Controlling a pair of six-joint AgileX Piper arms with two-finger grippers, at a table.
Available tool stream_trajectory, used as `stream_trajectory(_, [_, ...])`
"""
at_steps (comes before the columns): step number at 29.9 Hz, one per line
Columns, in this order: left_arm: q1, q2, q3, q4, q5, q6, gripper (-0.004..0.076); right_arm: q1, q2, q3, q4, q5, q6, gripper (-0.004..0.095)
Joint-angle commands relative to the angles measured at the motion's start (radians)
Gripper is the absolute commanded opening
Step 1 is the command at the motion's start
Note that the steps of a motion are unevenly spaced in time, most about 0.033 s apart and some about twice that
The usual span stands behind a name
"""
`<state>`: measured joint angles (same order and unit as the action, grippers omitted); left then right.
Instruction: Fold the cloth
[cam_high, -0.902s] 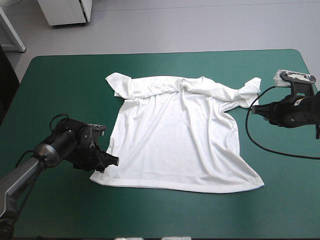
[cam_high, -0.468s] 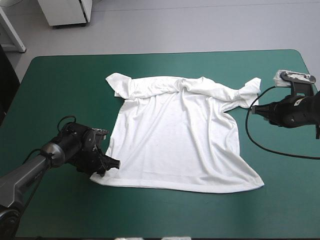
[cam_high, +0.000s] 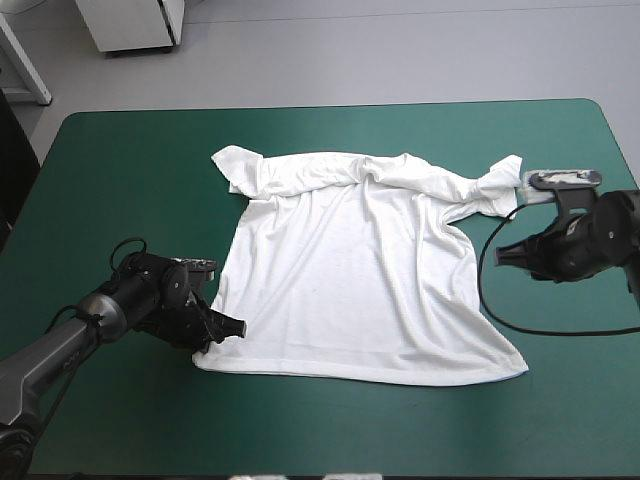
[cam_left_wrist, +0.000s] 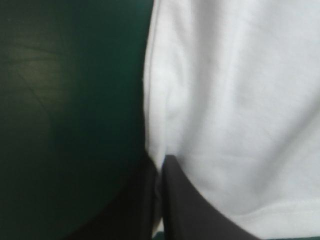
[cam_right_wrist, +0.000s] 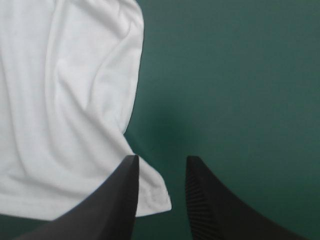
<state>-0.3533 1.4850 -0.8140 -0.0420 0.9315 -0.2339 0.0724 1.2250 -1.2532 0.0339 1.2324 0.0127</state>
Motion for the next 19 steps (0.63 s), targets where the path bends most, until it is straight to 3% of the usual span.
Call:
stream_trajectory(1, [-0.007,0.035,0.049,0.007,-0.037,-0.006,-0.0009,0.074,-0.027,0.041,-0.034,0.01,0.04,0.0409])
stream_trajectory(4, [-0.007,0.035,0.049,0.004,-0.041,-0.006,-0.0009,0.086,-0.027,0.11,-0.029,0.01,0.078,0.0557])
stream_trajectory(6, [-0.007,0.035,0.049,0.004,-0.041,-0.006,-0.0009,0.084,-0.027,0.163,-0.028,0.017,0.08,0.0589])
stream_trajectory(19, [-0.007,0.035,0.049,0.0,-0.047,0.011,-0.0009,0.07,-0.023,0.469,0.006,-0.26,0.126,0.0467])
